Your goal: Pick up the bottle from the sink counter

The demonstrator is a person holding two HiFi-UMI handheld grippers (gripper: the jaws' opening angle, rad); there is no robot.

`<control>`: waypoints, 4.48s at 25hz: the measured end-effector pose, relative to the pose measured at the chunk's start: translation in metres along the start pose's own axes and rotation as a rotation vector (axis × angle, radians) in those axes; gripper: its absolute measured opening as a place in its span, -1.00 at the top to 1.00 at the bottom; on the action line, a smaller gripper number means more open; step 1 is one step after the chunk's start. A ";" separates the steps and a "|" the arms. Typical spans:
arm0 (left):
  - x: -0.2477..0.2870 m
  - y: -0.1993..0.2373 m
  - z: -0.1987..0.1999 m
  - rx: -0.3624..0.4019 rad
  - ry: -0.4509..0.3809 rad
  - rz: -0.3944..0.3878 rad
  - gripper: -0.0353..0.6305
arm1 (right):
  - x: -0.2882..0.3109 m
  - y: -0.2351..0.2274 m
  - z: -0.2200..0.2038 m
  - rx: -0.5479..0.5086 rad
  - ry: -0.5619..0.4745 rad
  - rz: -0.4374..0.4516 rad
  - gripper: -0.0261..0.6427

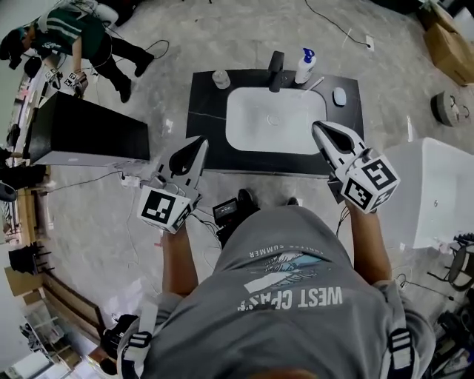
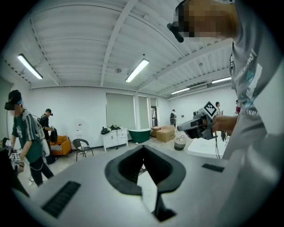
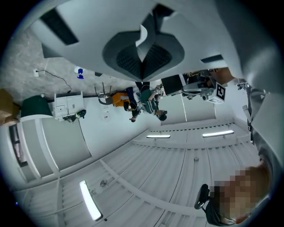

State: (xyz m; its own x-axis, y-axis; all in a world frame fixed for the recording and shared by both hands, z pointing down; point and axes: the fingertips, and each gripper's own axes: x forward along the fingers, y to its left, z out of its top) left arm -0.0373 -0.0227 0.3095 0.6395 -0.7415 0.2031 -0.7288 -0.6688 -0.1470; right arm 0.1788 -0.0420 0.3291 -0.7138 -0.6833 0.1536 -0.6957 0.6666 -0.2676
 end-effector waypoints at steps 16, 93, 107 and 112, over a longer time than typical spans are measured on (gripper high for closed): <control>0.014 0.081 -0.020 -0.014 -0.035 -0.190 0.88 | 0.060 0.026 0.015 -0.002 -0.007 -0.177 0.92; 0.218 0.198 -0.174 -0.192 0.251 -0.097 0.88 | 0.205 -0.103 -0.003 0.101 0.245 -0.012 0.92; 0.253 0.211 -0.232 -0.245 0.314 -0.086 0.59 | 0.219 -0.110 -0.020 0.116 0.304 -0.017 0.92; 0.260 0.213 -0.246 -0.254 0.326 -0.087 0.53 | 0.222 -0.110 -0.025 0.123 0.317 -0.019 0.92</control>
State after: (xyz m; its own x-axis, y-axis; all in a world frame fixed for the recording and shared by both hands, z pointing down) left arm -0.0860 -0.3446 0.5697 0.6196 -0.5998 0.5063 -0.7390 -0.6631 0.1188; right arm 0.0950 -0.2593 0.4159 -0.7034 -0.5561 0.4427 -0.7083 0.6004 -0.3711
